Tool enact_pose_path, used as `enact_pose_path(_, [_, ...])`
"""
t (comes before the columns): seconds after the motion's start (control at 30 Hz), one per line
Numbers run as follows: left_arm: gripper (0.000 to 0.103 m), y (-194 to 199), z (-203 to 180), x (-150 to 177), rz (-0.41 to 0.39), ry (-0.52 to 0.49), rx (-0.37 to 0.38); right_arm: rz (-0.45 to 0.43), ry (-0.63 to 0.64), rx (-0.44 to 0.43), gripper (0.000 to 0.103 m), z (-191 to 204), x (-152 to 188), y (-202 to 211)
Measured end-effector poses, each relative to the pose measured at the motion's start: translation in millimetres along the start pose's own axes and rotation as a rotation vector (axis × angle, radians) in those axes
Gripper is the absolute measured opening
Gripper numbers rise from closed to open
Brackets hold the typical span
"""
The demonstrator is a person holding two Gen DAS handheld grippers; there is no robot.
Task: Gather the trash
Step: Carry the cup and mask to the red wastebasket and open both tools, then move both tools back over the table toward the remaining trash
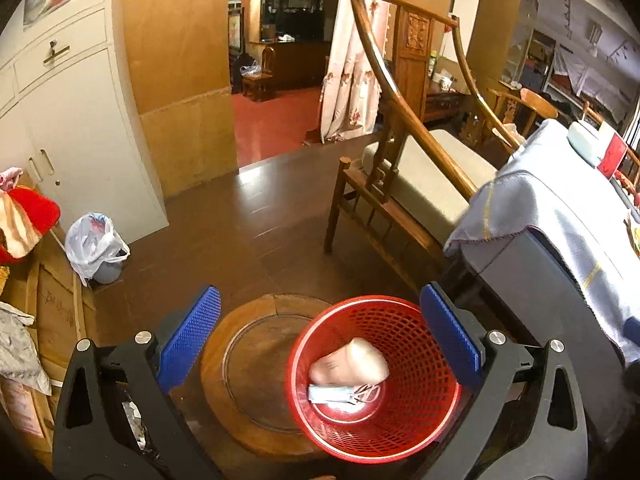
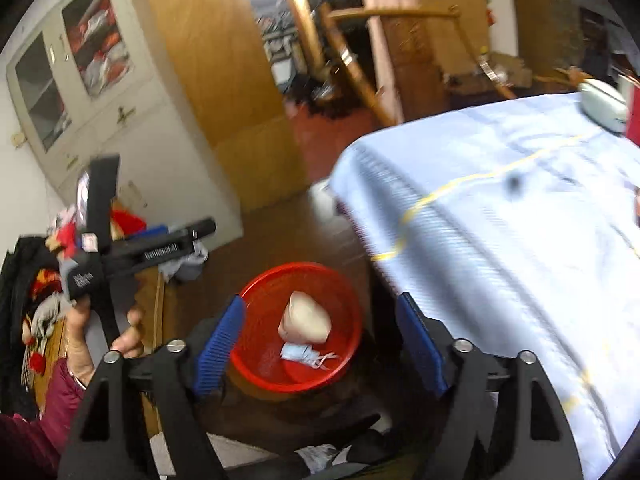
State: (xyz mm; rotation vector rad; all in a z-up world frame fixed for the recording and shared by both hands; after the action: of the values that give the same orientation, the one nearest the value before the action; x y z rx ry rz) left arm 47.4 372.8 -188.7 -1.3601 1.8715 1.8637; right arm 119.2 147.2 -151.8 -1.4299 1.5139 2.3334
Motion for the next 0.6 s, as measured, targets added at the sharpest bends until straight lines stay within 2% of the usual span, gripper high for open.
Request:
enact_pose_path(0.13, [0.096, 7.9, -29.6, -2.2, -0.003, -0.012, 0.08, -0.061, -0.069, 0.034, 0.084, -40.0, -2.6, 27.9])
enact_pose_path(0.27, [0.096, 21.3, -71.1, -4.4, -0.019, -0.068, 0.159, -0.134, -0.151, 0.082, 0.092, -86.1, -4.2, 56.6])
enact_pose_path(0.47, [0.096, 32.0, -156.7, 1.8, -0.003, -0.185, 0.229, -0.248, -0.286, 0.184, 0.097, -161.4, 5.0, 120.9])
enact_pose_path(0.6, [0.096, 31.9, -234.4, 15.3, 0.022, -0.323, 0.284, -0.313, -0.385, 0.286, 0.097, -219.1, 24.2, 159.7])
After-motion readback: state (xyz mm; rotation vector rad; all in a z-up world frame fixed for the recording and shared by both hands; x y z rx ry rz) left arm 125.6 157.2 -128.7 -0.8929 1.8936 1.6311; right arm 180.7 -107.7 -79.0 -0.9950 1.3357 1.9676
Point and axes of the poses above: each gripper's, at about its wrist camera, not at the fingertips, and y roughly against the way its jaws point, z to its left, x to its underside, the point moved 10 cm from there along -y, roughly the way its jaws point, and after that the axes turned 9 degrees about x, right-handed, at the moved point
